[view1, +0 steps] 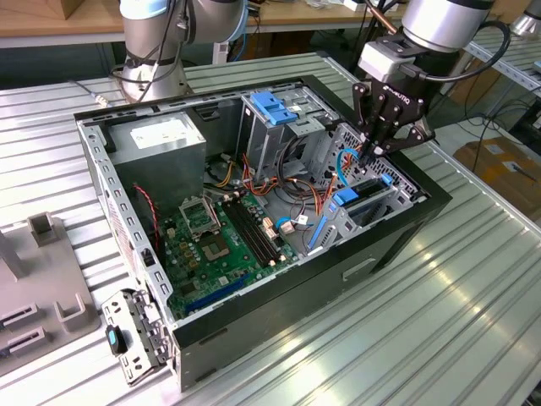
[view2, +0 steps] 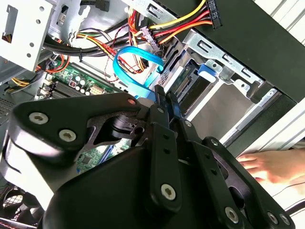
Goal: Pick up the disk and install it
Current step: 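Insert the first disk wire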
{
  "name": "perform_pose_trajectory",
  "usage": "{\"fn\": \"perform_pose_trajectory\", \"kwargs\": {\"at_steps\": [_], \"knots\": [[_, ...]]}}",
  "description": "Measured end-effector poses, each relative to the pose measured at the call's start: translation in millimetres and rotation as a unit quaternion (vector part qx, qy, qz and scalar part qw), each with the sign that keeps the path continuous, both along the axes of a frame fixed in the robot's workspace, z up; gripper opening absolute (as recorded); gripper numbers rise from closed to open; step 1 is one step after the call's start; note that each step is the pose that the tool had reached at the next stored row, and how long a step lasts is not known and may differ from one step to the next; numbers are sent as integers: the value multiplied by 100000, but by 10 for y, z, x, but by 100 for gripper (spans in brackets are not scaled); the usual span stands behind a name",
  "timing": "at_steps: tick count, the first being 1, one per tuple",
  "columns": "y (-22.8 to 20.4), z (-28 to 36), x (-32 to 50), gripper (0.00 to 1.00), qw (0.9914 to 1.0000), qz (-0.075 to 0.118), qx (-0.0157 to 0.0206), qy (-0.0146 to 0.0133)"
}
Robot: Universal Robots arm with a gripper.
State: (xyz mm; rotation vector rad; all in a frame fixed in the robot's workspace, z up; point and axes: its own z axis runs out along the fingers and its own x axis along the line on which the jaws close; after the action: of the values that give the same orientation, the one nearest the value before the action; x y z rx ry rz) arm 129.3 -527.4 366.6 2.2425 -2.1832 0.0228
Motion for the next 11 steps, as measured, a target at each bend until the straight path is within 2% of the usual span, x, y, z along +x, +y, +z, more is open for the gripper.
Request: {"fn": "perform_pose_trajectory", "kwargs": {"at_steps": [6,9,11], "knots": [[-44,-1,-41,16,99999,50,266,-199],[-79,-2,-61,16,99999,93,326,-338],[-85,-3,-63,16,99999,107,333,-357]]}}
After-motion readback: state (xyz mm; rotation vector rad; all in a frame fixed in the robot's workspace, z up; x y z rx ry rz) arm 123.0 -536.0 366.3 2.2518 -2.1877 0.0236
